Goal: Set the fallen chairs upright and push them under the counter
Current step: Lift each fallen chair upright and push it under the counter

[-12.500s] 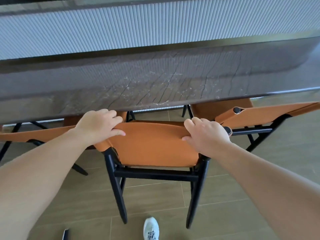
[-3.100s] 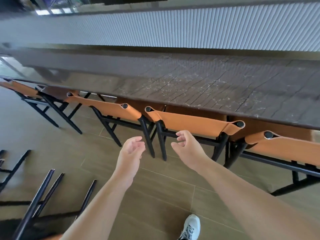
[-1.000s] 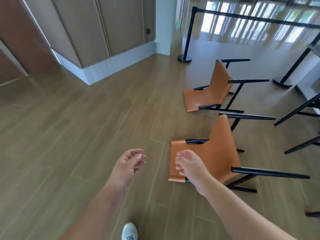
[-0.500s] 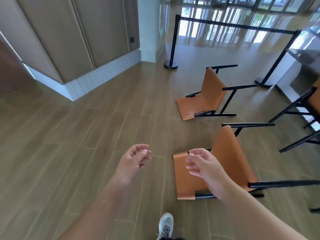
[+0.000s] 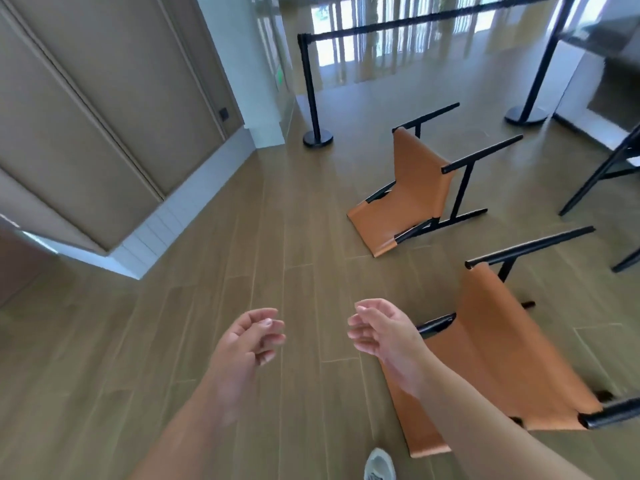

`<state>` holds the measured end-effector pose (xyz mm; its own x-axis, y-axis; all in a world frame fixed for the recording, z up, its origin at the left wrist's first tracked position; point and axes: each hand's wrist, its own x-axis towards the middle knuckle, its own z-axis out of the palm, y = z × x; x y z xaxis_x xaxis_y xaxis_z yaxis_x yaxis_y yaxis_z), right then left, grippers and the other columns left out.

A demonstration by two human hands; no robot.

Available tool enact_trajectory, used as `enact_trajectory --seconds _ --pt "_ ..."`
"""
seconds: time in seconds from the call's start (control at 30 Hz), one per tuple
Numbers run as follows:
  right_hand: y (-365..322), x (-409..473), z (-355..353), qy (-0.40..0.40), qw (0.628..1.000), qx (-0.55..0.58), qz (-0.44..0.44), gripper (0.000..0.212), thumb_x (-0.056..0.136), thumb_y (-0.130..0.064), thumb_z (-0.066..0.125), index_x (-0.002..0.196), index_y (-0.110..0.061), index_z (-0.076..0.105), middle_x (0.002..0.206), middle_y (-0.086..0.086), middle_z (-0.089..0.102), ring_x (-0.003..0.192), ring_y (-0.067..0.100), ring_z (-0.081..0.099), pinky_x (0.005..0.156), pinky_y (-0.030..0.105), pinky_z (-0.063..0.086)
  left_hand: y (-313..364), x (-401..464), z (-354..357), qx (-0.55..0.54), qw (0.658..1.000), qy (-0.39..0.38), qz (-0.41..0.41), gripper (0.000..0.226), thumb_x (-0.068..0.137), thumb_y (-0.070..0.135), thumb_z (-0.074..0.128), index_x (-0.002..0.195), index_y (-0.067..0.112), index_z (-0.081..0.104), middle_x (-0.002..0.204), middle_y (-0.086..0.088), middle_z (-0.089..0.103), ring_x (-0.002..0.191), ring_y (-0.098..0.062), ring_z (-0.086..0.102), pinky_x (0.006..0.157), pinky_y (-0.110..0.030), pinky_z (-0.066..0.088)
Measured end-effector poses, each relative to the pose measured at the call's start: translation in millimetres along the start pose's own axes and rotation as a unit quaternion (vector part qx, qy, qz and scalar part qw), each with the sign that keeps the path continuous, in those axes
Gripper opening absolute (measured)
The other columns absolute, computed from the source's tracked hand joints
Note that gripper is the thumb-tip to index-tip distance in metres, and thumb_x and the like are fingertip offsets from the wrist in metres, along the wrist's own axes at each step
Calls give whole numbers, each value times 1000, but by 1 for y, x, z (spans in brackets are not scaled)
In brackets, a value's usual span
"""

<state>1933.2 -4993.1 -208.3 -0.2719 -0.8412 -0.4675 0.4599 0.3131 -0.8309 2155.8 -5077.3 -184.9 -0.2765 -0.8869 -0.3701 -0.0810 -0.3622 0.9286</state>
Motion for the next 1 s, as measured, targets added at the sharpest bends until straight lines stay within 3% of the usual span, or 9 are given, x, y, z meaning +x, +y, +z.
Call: enact_trajectory --seconds 0.27,0.37,0.47,0.57,0.83,1.0 --pt "-51 44 -79 115 991 46 -52 15 97 -20 56 109 -13 63 85 1 72 76 15 67 65 26 55 38 83 109 46 990 -130 -27 16 92 19 62 107 18 68 99 -8 74 81 -16 66 76 -33 44" --pt "-51 42 -111 164 982 64 -65 15 97 -21 56 108 -16 65 84 -1 73 76 14 68 73 31 59 42 99 150 85 979 -181 -43 34 75 30 72 107 19 68 97 -6 74 80 -16 63 73 -31 44" --pt "-44 35 -138 232 965 105 -64 14 96 -21 56 106 -17 66 85 0 73 77 15 68 73 31 59 38 121 186 118 964 -233 -53 19 92 18 62 110 18 68 100 -6 75 82 -16 67 74 -31 45" --pt "-35 25 -155 286 945 142 -64 14 97 -21 56 105 -17 66 88 4 72 77 15 67 73 33 57 32 137 217 137 948 -281 -62 18 94 12 58 107 17 69 100 -8 75 81 -17 69 75 -32 46" --pt "-20 27 -170 413 891 175 -74 15 98 -27 56 107 -20 66 91 2 75 80 15 70 67 27 53 14 185 272 191 881 -421 -105 19 97 13 55 109 17 69 98 -6 75 83 -16 69 78 -33 47" --pt "-4 62 -151 500 837 220 -38 16 98 -25 52 108 -20 64 89 0 74 78 14 69 69 30 52 3 243 289 241 823 -494 -142 20 98 10 52 110 14 67 92 -4 73 79 -14 68 77 -32 46"
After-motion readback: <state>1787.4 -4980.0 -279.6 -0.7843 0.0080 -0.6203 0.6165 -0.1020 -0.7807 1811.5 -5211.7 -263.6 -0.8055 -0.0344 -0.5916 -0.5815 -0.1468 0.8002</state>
